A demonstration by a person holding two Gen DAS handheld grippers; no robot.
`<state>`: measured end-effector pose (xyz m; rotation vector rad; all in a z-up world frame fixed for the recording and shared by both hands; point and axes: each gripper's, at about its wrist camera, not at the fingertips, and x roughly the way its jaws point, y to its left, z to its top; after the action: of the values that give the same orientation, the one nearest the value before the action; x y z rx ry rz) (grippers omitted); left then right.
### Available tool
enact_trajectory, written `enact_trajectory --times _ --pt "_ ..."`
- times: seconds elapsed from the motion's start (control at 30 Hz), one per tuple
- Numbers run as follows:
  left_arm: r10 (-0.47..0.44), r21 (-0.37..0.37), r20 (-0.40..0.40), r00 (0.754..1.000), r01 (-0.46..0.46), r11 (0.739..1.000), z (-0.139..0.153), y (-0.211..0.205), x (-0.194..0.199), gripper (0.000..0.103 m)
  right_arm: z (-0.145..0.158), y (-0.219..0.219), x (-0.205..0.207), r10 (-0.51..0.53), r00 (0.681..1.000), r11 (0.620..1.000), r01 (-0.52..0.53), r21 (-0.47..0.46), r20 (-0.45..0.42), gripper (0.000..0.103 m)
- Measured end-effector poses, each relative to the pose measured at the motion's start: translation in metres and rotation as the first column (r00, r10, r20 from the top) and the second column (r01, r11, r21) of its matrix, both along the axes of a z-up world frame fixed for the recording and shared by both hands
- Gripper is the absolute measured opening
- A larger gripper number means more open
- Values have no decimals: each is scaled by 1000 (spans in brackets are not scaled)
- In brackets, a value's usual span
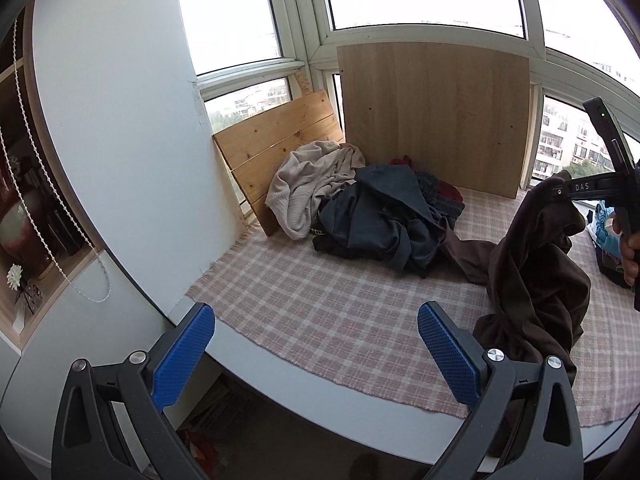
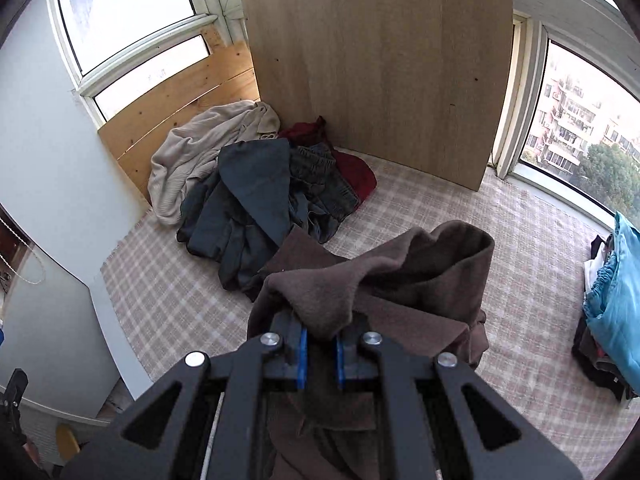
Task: Fold clothes
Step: 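Carry the brown jacket with the right gripper and lower it onto the cloth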
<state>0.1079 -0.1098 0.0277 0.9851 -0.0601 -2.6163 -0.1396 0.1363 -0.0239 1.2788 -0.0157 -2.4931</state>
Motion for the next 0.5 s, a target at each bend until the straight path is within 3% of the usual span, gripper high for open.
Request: enact_trajectory --times 0.3,0.5 --pt "-22 -7 36 999 22 1000 -11 -10 -15 102 -48 -24 -34 -12 997 997 6 75 72 10" --pt "-60 -12 60 996 60 998 -21 -13 -29 102 -77 -45 -57 22 985 997 -35 72 173 13"
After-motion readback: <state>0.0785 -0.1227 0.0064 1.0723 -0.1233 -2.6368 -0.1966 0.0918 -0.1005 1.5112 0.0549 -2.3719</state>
